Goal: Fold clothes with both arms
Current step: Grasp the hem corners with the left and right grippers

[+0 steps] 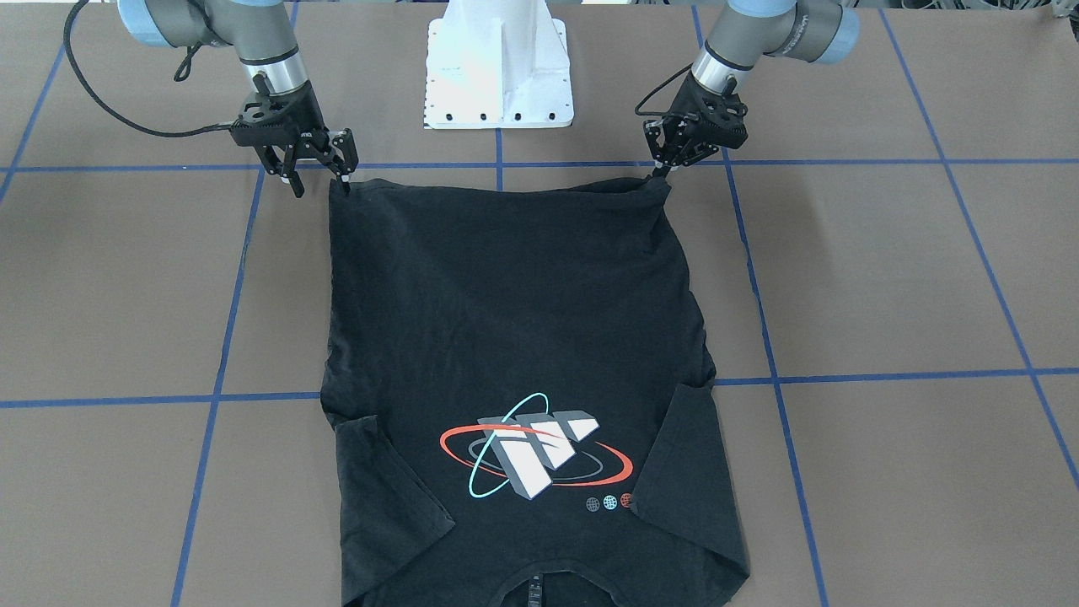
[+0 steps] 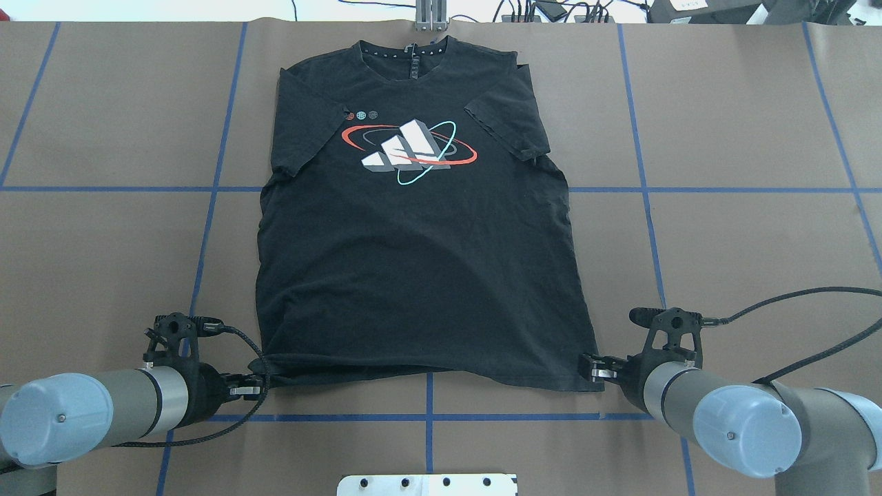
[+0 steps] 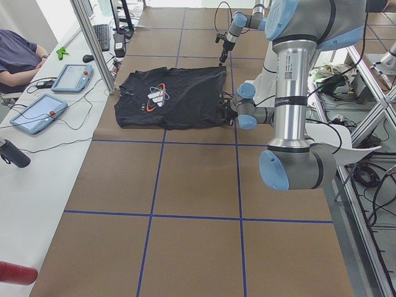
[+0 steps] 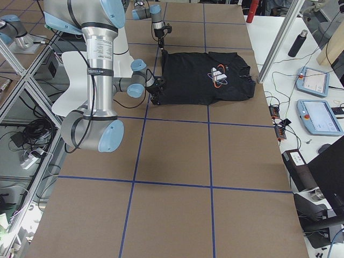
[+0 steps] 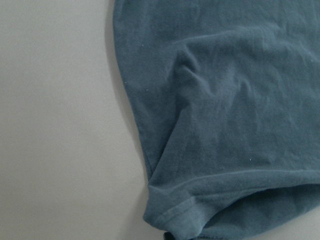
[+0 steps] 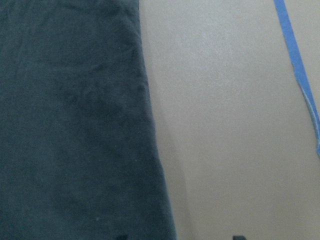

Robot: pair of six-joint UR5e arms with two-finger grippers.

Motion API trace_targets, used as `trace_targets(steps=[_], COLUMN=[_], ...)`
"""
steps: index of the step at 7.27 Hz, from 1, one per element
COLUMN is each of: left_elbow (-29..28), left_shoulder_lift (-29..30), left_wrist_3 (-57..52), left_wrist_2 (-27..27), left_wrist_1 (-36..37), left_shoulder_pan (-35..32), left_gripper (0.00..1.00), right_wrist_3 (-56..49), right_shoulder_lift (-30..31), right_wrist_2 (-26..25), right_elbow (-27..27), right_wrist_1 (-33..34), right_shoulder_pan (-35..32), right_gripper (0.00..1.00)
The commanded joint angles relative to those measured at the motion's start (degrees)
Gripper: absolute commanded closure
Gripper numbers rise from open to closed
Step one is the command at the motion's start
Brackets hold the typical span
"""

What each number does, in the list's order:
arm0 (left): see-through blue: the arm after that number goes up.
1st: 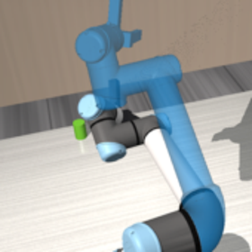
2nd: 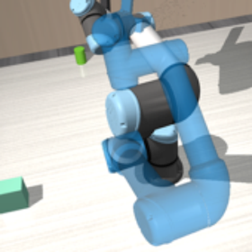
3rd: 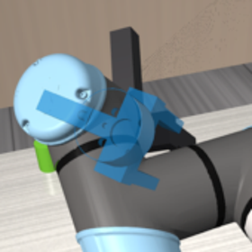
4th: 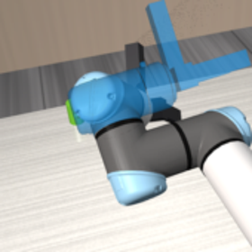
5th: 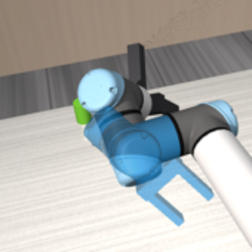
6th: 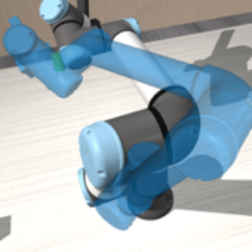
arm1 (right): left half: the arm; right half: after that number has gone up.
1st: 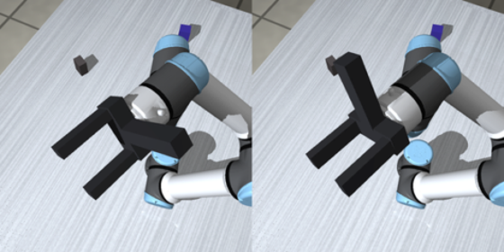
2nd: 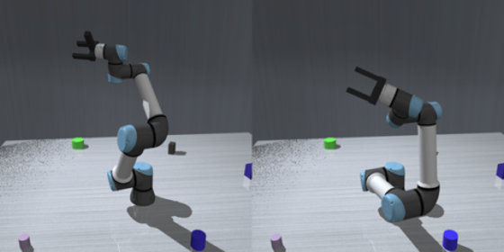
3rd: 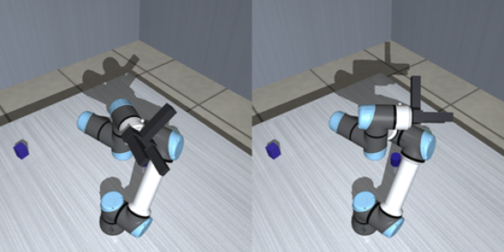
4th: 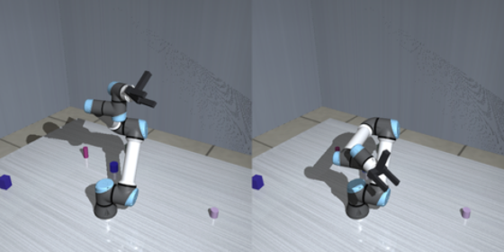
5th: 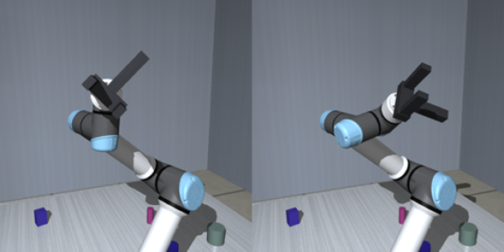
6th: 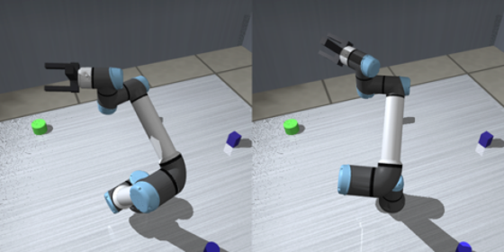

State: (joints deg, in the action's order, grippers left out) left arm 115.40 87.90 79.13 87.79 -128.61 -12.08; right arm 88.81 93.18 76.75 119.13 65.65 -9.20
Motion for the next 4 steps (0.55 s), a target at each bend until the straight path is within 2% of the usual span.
trace_targets(steps=[1, 2, 4], left_elbow=[0.0, 0.1, 0.1], left_shoulder_lift=[-0.4, -0.7, -0.8], left_wrist_3=[0.1, 0.1, 0.1], left_wrist_2=[-0.9, -0.9, -0.9], left_wrist_1=[0.0, 0.0, 0.0], left_shoulder_pan=[0.2, 0.2, 0.2], left_gripper=[1.00, 1.00, 1.00], right_wrist_3=[2.8, 3.3, 3.5], right_shoulder_lift=[0.6, 0.5, 0.6], right_wrist_2=[-1.9, -3.2, -4.5], right_elbow=[0.0, 0.0, 0.0], right_wrist_1=[0.0, 0.0, 0.2], right_shoulder_pan=[2.5, 4.2, 6.1], right_gripper=[0.37, 0.42, 0.45])
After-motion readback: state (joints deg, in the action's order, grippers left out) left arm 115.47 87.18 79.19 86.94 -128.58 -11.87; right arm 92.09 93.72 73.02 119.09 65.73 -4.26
